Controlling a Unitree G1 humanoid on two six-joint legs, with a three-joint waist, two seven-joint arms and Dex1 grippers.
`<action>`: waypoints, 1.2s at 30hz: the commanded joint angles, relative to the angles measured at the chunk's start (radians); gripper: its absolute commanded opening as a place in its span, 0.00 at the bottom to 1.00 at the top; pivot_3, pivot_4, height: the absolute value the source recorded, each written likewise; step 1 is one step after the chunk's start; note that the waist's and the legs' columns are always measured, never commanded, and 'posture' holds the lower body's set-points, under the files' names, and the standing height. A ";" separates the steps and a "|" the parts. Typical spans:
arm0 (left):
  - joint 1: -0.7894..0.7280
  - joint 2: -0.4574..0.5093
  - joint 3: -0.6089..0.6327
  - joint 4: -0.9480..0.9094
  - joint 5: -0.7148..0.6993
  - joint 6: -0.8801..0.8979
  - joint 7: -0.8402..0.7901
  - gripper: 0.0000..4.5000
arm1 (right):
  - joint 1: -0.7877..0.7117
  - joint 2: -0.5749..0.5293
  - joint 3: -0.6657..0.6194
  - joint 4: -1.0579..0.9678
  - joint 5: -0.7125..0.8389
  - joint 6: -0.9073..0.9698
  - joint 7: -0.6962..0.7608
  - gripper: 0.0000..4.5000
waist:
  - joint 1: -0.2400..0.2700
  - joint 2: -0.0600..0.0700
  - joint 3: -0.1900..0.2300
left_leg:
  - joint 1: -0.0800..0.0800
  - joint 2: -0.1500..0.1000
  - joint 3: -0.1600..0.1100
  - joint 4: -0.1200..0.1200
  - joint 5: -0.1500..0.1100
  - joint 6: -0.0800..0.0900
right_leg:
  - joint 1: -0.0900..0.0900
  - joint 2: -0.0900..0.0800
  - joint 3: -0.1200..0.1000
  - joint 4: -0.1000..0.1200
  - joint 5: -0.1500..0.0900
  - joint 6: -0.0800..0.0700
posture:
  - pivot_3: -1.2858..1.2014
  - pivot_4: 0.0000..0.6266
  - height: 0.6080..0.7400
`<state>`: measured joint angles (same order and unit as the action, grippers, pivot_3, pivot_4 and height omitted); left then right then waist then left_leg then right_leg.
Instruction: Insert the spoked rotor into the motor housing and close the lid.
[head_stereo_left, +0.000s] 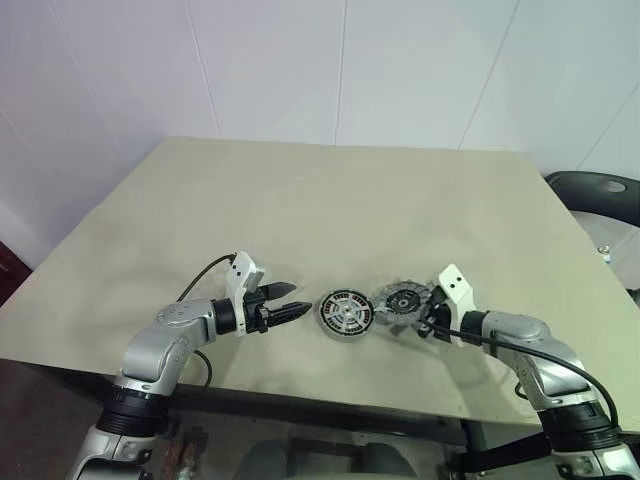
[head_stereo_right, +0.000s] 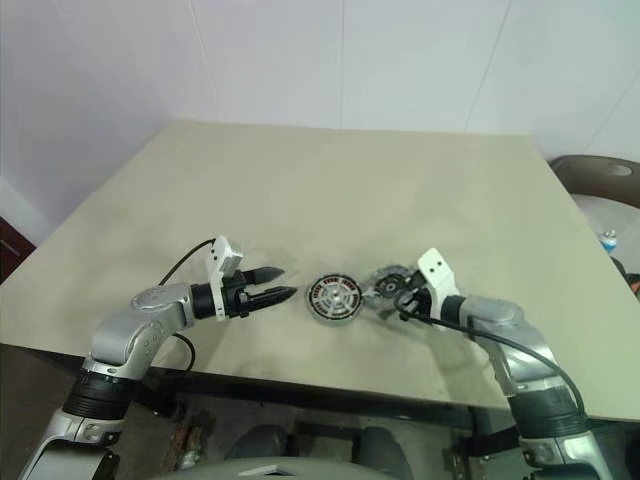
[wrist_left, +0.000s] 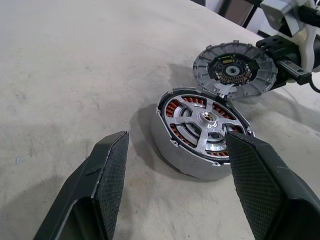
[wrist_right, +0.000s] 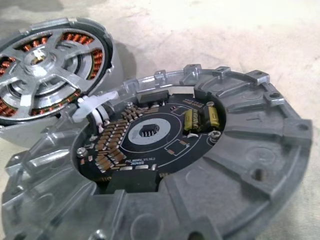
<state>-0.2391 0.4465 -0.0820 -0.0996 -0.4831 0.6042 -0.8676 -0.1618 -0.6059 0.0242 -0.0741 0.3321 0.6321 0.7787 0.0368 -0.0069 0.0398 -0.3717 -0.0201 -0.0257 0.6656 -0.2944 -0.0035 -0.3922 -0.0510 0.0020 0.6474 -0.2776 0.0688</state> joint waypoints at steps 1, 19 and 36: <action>-0.017 0.003 0.016 -0.039 -0.015 -0.002 0.001 0.72 | -0.058 -0.012 -0.059 -0.043 0.078 0.058 0.032 0.01 | -0.001 0.000 0.000 | 0.000 0.000 0.000 0.000 0.000 0.000 | 0.000 0.000 0.000 0.000 0.000 0.000 | 0.52 0.00 1.00; -0.022 0.002 0.012 -0.035 -0.014 -0.009 -0.002 0.72 | -0.183 -0.062 -0.045 -0.134 0.206 0.209 0.095 0.01 | 0.001 0.000 0.000 | 0.000 0.000 0.000 0.000 0.000 0.000 | 0.000 -0.002 0.000 0.000 0.000 0.000 | 0.52 0.00 1.00; -0.013 0.006 0.032 -0.034 -0.015 -0.018 0.012 0.72 | -0.324 -0.006 0.203 -0.015 0.079 0.067 0.196 0.01 | 0.001 0.000 0.000 | -0.001 -0.001 0.000 0.000 0.000 0.000 | -0.001 -0.004 0.000 0.000 0.000 0.000 | 0.52 0.00 1.00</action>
<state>-0.2453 0.4484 -0.0713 -0.1023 -0.4901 0.6021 -0.8616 -0.4563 -0.6167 0.2252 -0.0988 0.4310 0.7374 0.9631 0.0375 -0.0068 0.0399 -0.3729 -0.0216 -0.0257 0.6656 -0.2944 -0.0035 -0.3934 -0.0550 0.0018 0.6471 -0.2775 0.0687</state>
